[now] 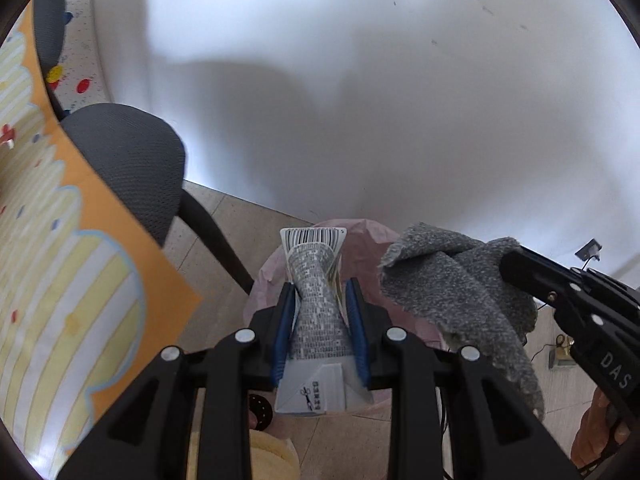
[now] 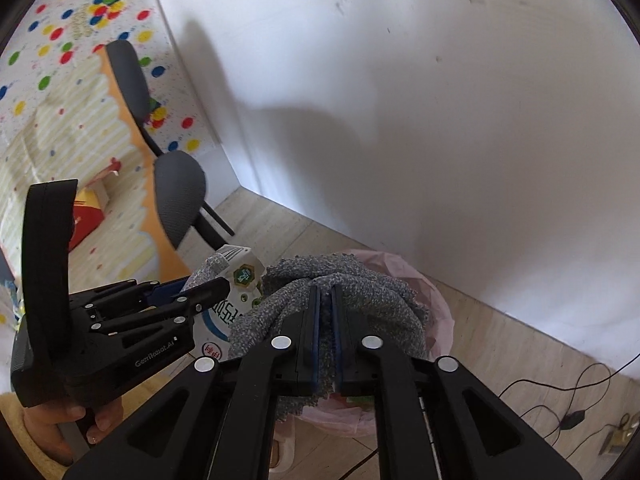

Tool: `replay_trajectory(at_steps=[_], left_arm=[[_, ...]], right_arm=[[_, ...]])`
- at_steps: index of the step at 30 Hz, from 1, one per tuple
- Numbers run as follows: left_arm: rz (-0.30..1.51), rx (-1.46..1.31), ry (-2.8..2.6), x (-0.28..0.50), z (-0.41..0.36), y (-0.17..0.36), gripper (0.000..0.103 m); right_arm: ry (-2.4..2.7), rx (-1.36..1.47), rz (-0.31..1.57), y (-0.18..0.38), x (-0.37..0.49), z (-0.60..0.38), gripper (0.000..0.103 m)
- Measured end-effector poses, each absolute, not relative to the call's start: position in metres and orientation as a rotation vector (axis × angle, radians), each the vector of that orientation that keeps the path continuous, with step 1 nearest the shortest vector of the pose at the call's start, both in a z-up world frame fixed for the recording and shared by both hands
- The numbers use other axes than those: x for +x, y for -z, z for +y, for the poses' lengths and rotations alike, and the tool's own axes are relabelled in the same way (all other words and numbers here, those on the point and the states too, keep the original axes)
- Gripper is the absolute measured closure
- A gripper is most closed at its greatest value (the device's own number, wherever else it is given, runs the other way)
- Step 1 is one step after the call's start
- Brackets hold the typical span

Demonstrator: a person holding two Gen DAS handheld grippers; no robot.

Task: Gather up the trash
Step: 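Carry cloth and wrapper to the pink bin and open both grippers, then move both tools back over the chair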

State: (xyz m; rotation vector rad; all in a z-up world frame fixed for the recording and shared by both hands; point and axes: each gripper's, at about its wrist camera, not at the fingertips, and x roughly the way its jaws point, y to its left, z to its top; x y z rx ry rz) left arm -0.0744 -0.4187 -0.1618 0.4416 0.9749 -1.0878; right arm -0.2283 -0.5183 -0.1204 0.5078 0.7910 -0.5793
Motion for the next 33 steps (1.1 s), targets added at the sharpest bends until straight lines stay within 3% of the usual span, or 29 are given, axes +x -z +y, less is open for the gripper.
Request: replay_trajectory(at_steps=[1,3,5,10,20,26,29,33], left_arm=[[0.979,0.448,1.095,-0.073,-0.422,0.164,0.077],[0.994,0.47,1.095,-0.076,-0.428,0.172,0.054],[0.997,0.465,1.097,-0.072,-0.434,0.175,0.05],[0.986,0.423,1.069,-0.065,-0.42,0.164,0.049],[0.866,0.366,0.884,-0.039,-0.319,0.109,0.044],[0.832,0.31,0.751,-0.029,-0.24,0.078,0.044],[0.812,0.262,0.694,-0.022,-0.192,0.069,0.038],[0.804,0.201,0.599,-0.011,-0.139,0.06,0.038]], right_arm=[[0.588,0.511,0.801,0.123,-0.227,-0.521,0.093],[0.603,0.523,0.814,0.129,-0.224,-0.527,0.089],[0.611,0.534,0.814,0.131,-0.223,-0.532,0.082],[0.645,0.519,0.795,0.112,-0.236,-0.525,0.075],[0.487,0.288,0.583,0.008,-0.253,-0.42,0.07],[0.381,0.349,0.485,-0.024,-0.217,-0.39,0.068],[0.246,0.359,0.492,-0.034,-0.188,-0.365,0.068],[0.089,0.373,0.555,-0.035,-0.142,-0.326,0.068]])
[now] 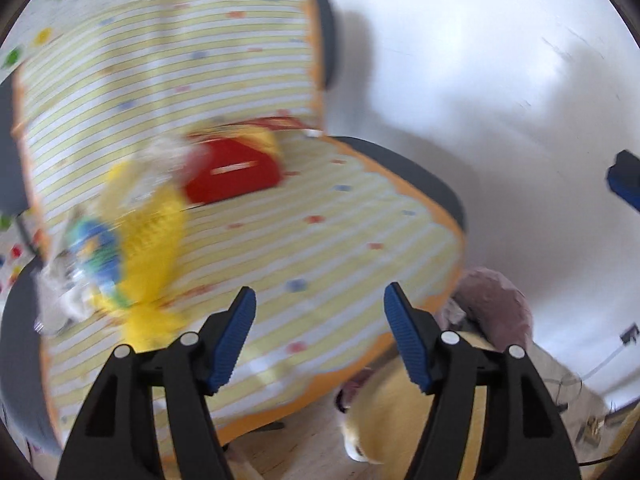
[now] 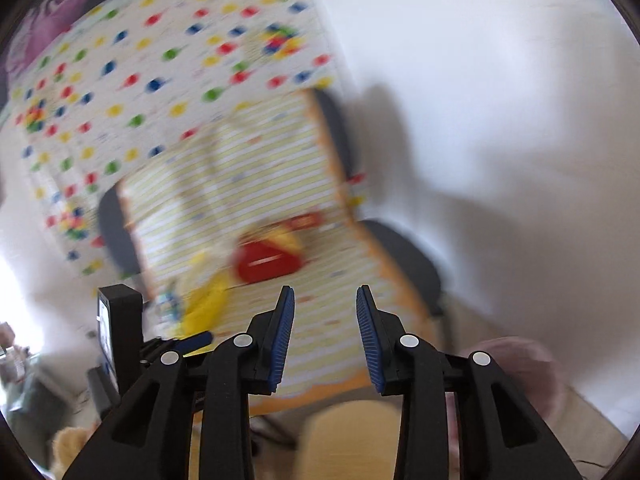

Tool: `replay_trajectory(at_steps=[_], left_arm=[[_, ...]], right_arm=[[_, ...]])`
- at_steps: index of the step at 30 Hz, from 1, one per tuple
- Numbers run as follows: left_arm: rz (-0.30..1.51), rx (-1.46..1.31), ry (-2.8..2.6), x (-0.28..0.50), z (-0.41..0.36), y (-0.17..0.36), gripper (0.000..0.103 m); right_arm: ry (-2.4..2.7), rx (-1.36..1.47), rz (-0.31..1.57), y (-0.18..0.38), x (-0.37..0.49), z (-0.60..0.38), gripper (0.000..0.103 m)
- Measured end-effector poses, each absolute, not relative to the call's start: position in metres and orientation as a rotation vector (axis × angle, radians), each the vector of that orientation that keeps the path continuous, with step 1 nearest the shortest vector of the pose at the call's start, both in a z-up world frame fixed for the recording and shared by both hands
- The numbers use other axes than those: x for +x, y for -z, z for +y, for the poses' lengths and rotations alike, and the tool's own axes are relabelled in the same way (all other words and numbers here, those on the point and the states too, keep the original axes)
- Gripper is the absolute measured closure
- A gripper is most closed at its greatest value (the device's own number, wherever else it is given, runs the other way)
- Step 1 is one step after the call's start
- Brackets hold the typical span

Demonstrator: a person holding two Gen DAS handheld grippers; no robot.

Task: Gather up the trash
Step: 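Move both tools back over the chair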

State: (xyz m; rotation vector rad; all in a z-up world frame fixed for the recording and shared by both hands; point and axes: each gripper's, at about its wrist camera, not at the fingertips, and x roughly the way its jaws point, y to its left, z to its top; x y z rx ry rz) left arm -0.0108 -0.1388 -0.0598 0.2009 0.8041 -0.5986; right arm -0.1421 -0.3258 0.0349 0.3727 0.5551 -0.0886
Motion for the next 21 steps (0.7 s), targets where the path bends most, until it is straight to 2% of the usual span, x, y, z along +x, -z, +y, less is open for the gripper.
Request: replay_trajectory(at_steps=[5,8,12,17,21], left_arm=[[0.79,0.148,0.442,0.01,-0.067,0.052,0.038],[0.799,0.105,0.344,0.026,-0.027,0.053,0.038],[0.798,0.06,0.249,0.042,0.019,0.053,0.038],[0.81,0.012,0.134,0.076,0.074,0.058,0.038],[0.842,0.017,0.163,0.104,0.087,0.066,0.053]], right_arm=[[-0.047,0.289,0.583,-0.019,-0.086,-0.257,0.068],[-0.048,0.199,0.544,-0.012,-0.062,-0.227,0.057],[0.005,0.053,0.475,-0.006,-0.039,-0.204,0.053],[-0.01,0.008,0.594,0.0,0.005,-0.191,0.053],[-0.043,0.024,0.639,0.005,0.021,-0.183,0.051]])
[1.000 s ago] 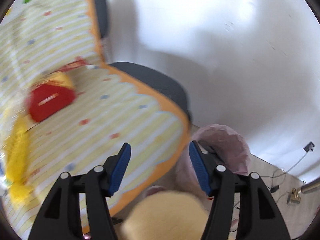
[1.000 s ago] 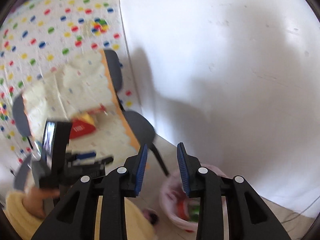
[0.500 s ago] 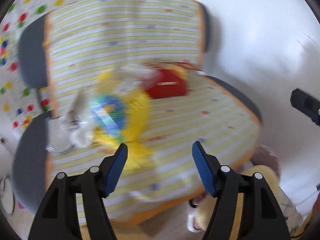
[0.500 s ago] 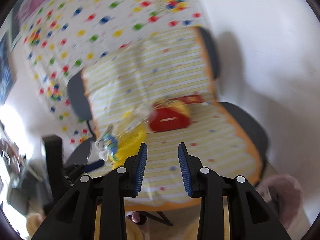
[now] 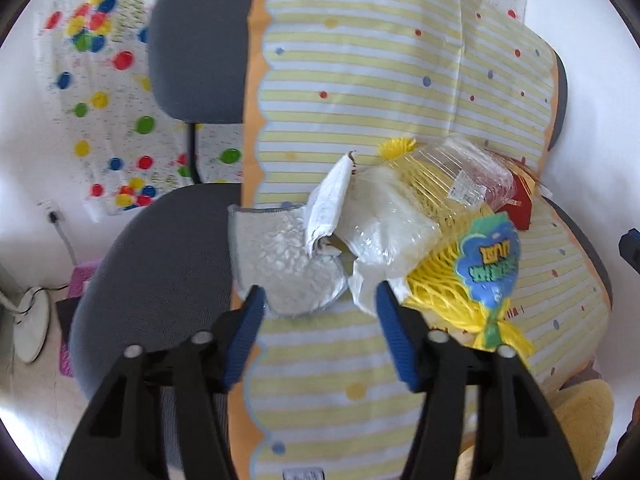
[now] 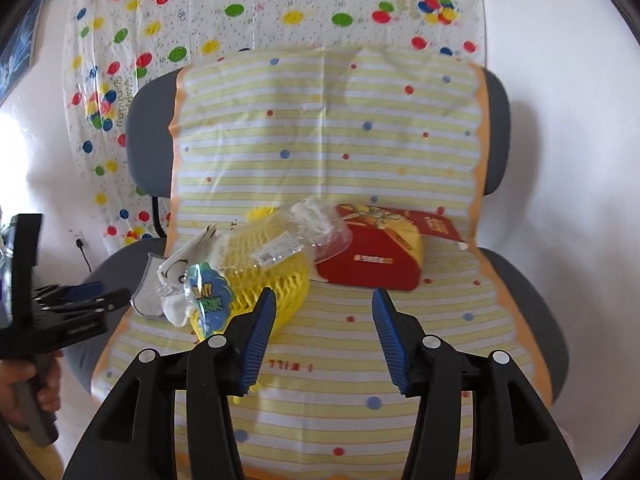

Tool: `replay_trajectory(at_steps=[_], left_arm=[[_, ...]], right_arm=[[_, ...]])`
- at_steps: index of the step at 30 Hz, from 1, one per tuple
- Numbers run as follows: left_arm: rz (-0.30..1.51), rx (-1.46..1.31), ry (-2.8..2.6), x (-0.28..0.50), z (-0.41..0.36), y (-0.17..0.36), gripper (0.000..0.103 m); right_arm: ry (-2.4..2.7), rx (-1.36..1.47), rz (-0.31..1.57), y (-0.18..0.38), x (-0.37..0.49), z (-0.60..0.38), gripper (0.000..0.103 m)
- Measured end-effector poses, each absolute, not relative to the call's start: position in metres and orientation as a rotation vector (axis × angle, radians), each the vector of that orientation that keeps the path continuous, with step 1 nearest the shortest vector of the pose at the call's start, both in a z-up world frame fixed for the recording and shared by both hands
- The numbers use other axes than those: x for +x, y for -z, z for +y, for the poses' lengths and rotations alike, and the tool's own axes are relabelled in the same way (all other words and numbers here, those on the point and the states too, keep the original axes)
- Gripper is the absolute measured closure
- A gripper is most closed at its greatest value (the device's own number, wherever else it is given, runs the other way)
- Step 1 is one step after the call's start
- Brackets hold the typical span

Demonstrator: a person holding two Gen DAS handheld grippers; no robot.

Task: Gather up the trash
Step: 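Move both tools back over the chair, then grasp the white paper strip with the left gripper while the right gripper grasps the clear plastic tray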

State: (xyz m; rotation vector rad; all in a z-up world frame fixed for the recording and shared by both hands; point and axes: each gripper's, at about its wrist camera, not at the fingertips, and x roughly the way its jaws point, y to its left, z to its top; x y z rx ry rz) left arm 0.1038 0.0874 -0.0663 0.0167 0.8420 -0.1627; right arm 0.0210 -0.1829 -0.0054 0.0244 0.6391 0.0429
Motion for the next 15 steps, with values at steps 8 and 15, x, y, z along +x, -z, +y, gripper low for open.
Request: replay_trajectory(at_steps=[8,15], left_arm=[[0.89,0.043,0.224,0.166,0.084,0.08,0.055],[0.94,0.156,0.188,0.203,0.063,0.1,0.075]], right_arm=[[-0.108,0.095,0.665,0.01,0.05,-0.172,0.051],[-0.075,0.094,0.675,0.012,0.068,-0.171,0.051]])
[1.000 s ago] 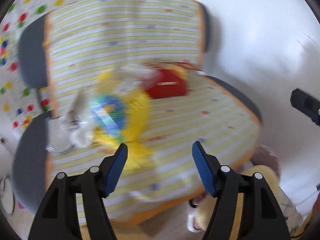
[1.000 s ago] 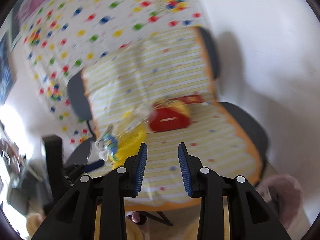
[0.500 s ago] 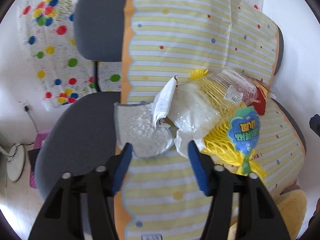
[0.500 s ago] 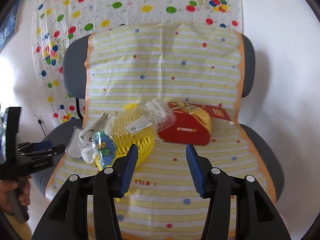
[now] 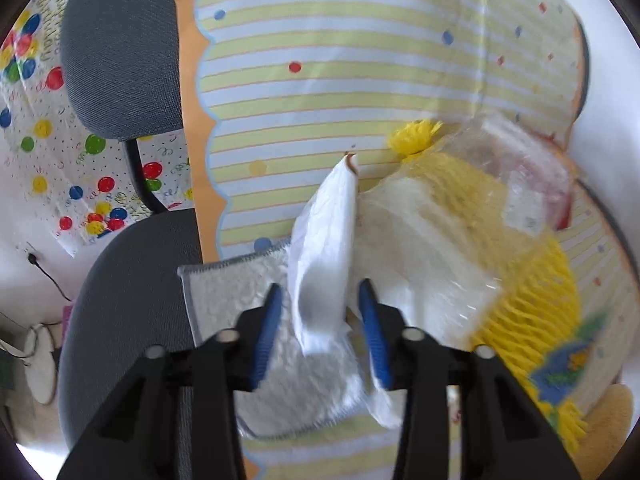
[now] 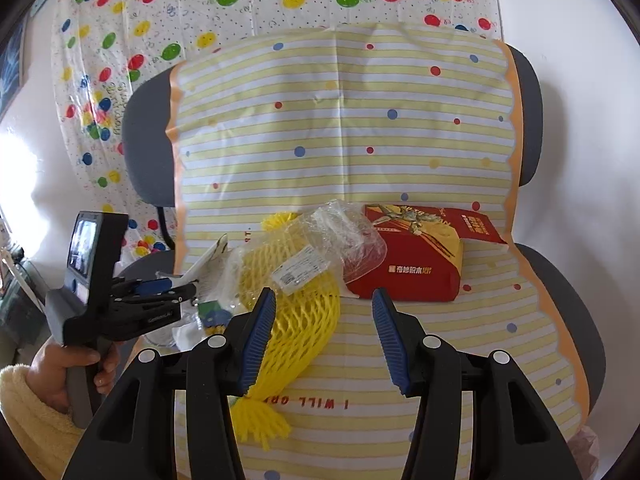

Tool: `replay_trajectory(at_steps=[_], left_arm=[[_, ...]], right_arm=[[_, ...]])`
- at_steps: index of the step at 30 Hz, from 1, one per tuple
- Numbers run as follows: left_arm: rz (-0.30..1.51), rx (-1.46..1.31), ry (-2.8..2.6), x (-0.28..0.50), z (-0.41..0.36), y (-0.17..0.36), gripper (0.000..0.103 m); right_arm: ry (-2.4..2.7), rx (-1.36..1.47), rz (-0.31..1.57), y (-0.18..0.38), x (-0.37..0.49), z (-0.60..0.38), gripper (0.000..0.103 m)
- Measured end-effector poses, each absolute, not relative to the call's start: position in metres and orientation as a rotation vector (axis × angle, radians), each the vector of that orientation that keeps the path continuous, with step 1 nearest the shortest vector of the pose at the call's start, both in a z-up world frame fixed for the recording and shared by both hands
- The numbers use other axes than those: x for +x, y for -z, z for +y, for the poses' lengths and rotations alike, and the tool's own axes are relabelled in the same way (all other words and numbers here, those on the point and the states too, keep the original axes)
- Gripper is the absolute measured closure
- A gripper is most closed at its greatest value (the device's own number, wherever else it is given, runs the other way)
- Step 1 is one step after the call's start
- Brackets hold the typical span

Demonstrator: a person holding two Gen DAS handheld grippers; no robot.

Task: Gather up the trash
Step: 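Grasp the white paper strip with the left gripper while the right gripper grasps the clear plastic tray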

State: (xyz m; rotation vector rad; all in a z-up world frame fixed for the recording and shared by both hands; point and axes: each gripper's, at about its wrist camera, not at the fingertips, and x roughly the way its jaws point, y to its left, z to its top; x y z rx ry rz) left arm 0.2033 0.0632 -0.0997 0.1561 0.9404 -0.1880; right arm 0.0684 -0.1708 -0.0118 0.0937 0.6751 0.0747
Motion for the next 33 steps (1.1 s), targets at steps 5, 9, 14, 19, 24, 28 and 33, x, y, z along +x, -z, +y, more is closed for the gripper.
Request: replay_trajectory(at_steps=[5,9,14,19,24,28,33], left_arm=[[0.891,0.161,0.173,0.205,0.064,0.096,0.101],[0.742,0.089,0.189,0.18,0.073,0.058,0.102],[0.7,0.017,0.232,0.142,0.076,0.02,0.102],[0.7,0.02,0.236,0.109,0.075,0.022,0.102],[0.706,0.02,0.209,0.105,0.082,0.03,0.102],[0.723,0.029,0.199,0.116,0.079,0.037,0.102],[0.744,0.029,0.201,0.134,0.073,0.046,0.102]], right_arm=[[-0.058,0.099,0.683,0.015,0.073,-0.176,0.051],[-0.046,0.104,0.678,0.013,0.069,-0.183,0.051],[-0.09,0.143,0.679,0.009,0.058,-0.187,0.051],[-0.139,0.114,0.686,0.012,0.049,-0.178,0.041],[-0.109,0.134,0.694,0.019,0.067,-0.182,0.041],[-0.113,0.14,0.719,0.034,0.089,-0.182,0.044],[-0.131,0.254,0.763,0.061,0.123,-0.193,0.044]])
